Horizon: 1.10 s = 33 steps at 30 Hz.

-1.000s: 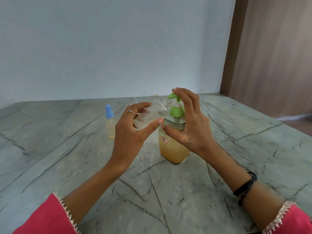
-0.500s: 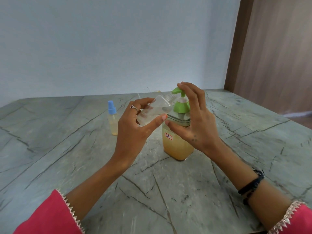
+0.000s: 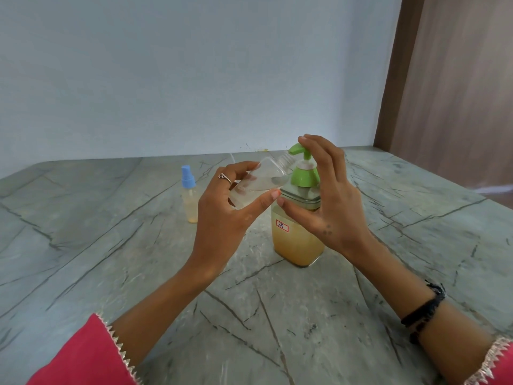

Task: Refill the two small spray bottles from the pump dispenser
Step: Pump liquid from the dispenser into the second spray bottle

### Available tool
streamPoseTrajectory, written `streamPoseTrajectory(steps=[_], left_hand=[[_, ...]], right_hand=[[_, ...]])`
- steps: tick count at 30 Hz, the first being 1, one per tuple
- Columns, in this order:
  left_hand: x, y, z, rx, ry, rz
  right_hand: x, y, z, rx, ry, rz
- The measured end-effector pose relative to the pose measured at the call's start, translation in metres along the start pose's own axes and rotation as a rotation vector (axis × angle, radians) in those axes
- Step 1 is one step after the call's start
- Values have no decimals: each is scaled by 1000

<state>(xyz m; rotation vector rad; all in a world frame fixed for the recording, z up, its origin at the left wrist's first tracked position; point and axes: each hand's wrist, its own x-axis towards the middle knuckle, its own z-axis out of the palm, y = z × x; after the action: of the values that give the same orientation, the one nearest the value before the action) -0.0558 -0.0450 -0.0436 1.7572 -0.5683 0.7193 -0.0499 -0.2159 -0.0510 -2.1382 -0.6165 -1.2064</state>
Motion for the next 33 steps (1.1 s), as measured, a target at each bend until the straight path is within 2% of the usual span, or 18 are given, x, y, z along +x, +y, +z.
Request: streamPoseTrajectory(steps=[33], left_hand=[[0, -2, 0, -11, -1, -1]], right_hand=[[0, -2, -2, 12, -10, 15]])
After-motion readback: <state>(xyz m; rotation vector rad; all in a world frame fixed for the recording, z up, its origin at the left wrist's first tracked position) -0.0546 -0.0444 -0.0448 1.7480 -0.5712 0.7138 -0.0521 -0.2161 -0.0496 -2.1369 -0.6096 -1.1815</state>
